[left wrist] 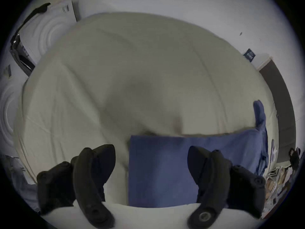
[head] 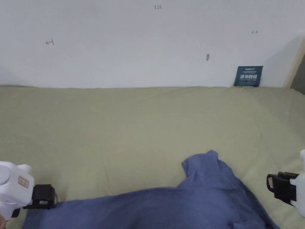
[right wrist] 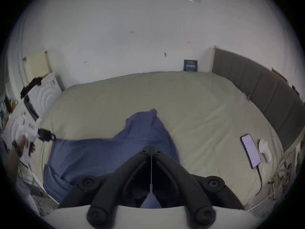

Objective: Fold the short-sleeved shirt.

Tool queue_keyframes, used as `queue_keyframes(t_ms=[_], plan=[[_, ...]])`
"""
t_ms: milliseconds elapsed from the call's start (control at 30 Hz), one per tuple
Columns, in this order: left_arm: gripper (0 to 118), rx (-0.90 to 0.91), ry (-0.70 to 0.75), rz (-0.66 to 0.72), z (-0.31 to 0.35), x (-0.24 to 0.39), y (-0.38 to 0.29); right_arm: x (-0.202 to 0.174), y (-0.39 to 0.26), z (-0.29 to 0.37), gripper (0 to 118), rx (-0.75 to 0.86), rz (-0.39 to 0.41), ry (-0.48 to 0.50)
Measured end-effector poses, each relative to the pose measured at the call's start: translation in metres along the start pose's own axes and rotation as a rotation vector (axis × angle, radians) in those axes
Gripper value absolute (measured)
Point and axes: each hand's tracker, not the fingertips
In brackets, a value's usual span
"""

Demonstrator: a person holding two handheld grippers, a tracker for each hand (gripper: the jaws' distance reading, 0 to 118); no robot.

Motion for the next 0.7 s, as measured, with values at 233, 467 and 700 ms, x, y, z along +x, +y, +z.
queue_keyframes(t_ms=[233,467,700], plan=[[86,0.039,0.071,-0.099,-0.014,0.027,-0.019,0.035,0.063,-0.143,77,-0.390,0.172,0.014],[2,0.125,-0.012,-0.050,0.006,0.016,-0.023,0.020,0.082,-0.252,77,-0.536,0.127,0.056],[2,0.093,-0.003,-0.071,0.004,0.020,-0.017,-0.003,0.076,-0.288,66,-0.640,0.249,0.016]])
